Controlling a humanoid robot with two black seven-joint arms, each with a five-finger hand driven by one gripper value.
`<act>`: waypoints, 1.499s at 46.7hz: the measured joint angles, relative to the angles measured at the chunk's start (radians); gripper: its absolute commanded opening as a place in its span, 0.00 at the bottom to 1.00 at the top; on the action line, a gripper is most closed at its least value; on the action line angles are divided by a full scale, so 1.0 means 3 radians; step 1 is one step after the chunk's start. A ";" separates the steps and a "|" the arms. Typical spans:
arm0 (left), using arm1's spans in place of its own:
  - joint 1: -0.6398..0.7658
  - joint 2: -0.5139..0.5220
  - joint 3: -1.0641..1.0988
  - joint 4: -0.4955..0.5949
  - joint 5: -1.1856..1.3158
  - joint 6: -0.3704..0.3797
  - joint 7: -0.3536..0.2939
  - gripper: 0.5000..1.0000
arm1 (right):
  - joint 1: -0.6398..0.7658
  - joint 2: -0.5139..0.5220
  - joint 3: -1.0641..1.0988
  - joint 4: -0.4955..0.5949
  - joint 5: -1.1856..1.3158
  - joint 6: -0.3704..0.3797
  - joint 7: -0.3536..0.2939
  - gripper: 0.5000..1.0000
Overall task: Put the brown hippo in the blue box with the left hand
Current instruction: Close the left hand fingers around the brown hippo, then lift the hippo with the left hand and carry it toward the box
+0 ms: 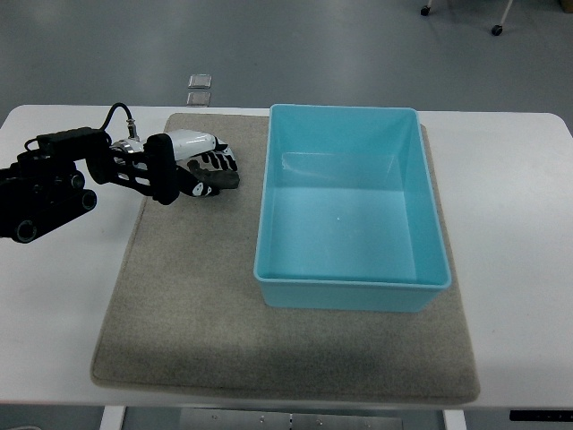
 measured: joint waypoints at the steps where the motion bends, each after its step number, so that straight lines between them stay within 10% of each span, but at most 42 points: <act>1: 0.0000 0.0000 0.0000 0.0000 0.0000 0.0000 0.0000 0.21 | 0.0000 0.0000 0.0000 0.0000 0.0000 0.0000 0.0000 0.87; 13: -0.0008 0.0000 0.0000 0.0004 0.0000 0.0000 0.0005 0.00 | 0.0000 0.0000 0.0000 0.0000 0.0000 0.0000 0.0000 0.87; 70: -0.0996 0.0418 0.0019 -0.0660 -0.0007 -0.0568 0.0004 0.00 | 0.0000 0.0000 0.0001 0.0000 -0.0001 0.0001 0.0000 0.87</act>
